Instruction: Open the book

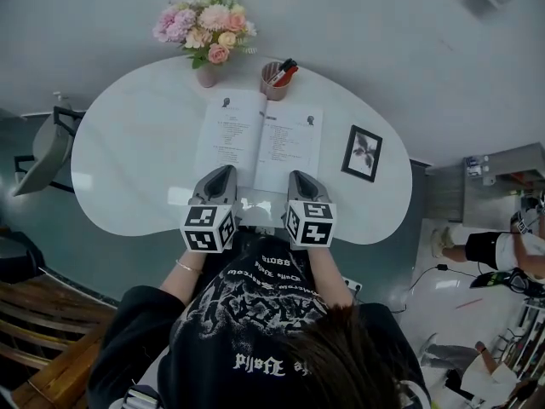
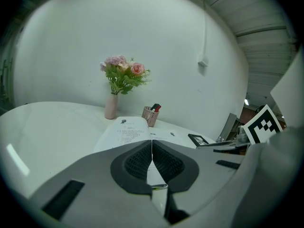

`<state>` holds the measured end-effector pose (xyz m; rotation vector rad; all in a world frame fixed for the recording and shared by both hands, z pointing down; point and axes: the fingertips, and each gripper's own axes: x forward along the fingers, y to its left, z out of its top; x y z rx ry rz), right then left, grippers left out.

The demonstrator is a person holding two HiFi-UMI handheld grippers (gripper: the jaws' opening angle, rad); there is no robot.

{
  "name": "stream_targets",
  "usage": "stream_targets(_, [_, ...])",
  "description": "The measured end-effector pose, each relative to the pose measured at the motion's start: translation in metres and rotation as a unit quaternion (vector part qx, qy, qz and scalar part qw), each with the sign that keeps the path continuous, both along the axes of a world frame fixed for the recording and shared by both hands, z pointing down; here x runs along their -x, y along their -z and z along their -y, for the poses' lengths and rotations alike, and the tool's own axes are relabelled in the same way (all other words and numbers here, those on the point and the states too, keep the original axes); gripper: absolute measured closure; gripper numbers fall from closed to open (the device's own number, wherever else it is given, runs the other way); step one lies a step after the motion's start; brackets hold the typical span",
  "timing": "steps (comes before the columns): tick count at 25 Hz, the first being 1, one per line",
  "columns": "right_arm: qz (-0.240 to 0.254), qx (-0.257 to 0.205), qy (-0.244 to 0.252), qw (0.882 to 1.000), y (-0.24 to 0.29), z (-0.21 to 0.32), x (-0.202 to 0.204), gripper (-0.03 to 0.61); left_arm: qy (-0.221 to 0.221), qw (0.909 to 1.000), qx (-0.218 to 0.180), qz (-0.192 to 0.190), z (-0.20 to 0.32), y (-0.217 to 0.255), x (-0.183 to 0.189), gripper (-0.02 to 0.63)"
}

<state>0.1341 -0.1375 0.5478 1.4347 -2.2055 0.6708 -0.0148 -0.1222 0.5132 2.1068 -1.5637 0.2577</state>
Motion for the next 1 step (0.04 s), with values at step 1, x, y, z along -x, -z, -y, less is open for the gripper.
stream_targets(1, [-0.001, 0.001, 0.001, 1.0, -0.0016, -0.0002, 0.0006, 0.552, 0.001, 1.0, 0.001, -0.001, 0.0001, -0.0012, 0.0007, 0.589])
